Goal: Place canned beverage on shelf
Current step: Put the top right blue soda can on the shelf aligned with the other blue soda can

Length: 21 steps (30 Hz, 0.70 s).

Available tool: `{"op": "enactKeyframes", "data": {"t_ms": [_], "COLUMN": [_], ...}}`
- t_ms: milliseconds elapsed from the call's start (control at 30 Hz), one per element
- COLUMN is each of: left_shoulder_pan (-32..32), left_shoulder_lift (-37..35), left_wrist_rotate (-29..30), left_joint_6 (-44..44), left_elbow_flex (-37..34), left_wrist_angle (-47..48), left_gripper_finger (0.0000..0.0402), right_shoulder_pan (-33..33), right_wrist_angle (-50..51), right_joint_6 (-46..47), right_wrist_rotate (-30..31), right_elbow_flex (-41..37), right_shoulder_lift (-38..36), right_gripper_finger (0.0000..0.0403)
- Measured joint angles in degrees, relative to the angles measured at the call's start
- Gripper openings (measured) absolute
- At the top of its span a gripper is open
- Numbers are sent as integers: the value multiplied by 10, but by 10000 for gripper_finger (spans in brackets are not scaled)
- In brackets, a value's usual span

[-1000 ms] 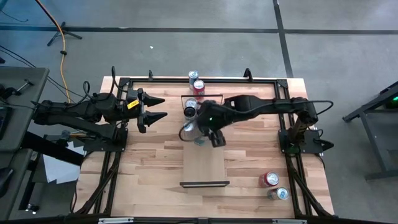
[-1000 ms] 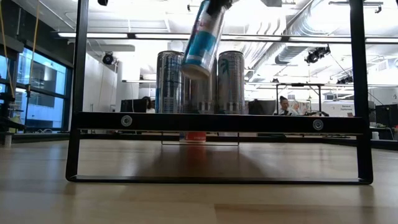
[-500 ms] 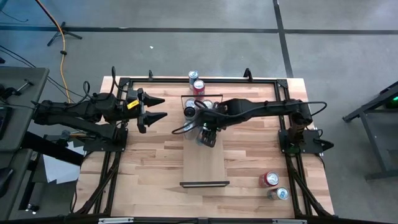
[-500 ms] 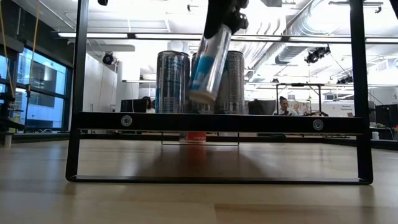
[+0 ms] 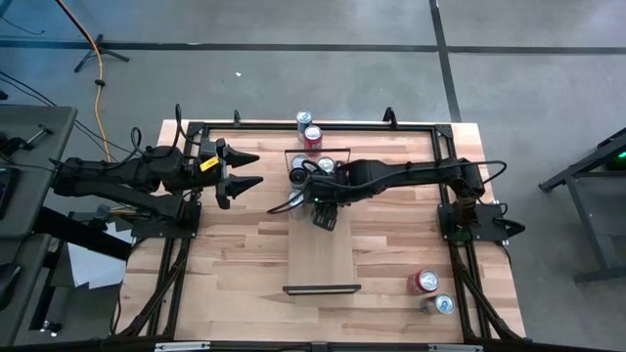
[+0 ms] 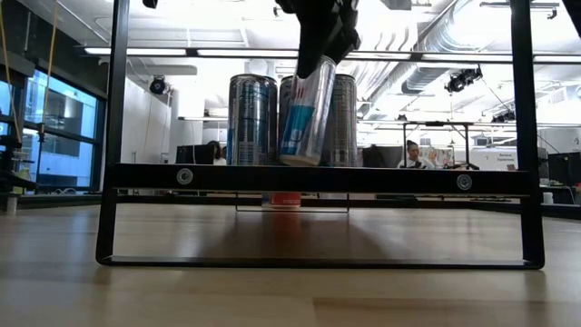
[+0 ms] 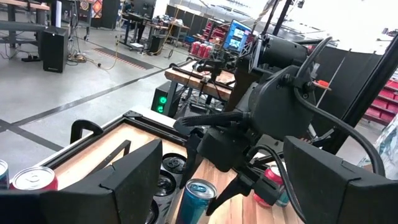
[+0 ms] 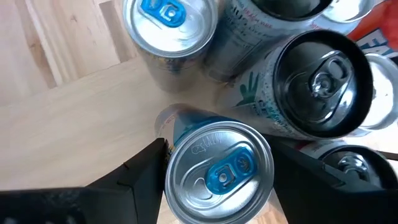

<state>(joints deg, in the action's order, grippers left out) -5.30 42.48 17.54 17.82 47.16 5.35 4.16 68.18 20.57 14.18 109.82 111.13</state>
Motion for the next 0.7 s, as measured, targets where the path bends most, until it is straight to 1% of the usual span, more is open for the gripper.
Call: {"op": "enactKeyframes", "data": {"t_ms": [100, 233, 300, 533, 700], "left_shoulder_pan": [0, 0, 0, 0, 0], "left_shoulder_lift": [0, 0, 0, 0, 0], "left_wrist_rotate": [0, 0, 0, 0, 0], "left_joint_6": [0, 0, 0, 0, 0], "left_elbow_flex": [0, 0, 0, 0, 0], "left_wrist_angle": [0, 0, 0, 0, 0], "left_gripper_finger": [294, 294, 294, 294, 294], "right_shoulder_pan": [0, 0, 0, 0, 0], "right_wrist_angle": [0, -1, -2, -7, -31], "right_joint_6": [0, 0, 0, -3, -47], "right_wrist_rotate": [16, 17, 17, 17, 15], "right_elbow_flex": [0, 0, 0, 0, 4], "right_shoulder_lift": [0, 0, 0, 0, -2], "right_gripper_finger": [238, 269, 277, 284, 285]}}
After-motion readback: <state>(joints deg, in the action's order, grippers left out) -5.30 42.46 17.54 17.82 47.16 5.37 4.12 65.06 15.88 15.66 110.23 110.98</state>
